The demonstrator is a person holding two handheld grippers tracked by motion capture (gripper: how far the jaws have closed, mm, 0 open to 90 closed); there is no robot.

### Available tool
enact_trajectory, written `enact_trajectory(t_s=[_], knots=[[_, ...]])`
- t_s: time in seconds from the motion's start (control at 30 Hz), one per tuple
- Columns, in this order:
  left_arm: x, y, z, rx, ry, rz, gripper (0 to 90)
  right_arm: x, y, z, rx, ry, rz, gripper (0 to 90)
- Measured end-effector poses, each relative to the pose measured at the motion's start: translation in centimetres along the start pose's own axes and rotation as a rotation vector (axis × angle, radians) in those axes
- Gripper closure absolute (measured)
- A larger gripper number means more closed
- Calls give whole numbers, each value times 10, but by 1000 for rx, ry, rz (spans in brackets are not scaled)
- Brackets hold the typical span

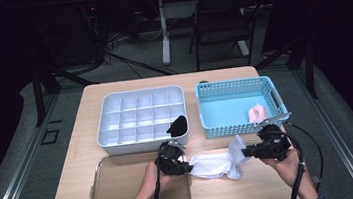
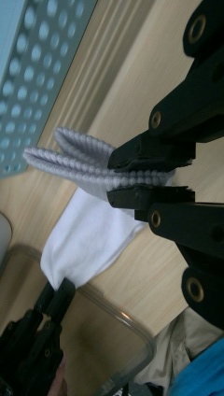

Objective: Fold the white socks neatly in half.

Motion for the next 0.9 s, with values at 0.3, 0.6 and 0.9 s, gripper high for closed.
enact_trajectory(t_s=[0.3,0.6,0.9], knots=[[4,0,0,-9,-4,-3,804,41,14,-44,-96,52,-63,807],[6,0,0,-10,-7,-12,802,80,13,-67,-154,47,-130,801],[-2,0,-2,1,21,-17,655,79,18,-80,-179,125,-69,564]])
Point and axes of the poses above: each handheld gripper's, and its own axes: x roughly forward along the jaws, y roughly out of its top, z roughly to its right, the point moved 10 cm from there along x, roughly forward along the jaws, and after that the axes turned 2 degrees about z, right-handed, at the moved point
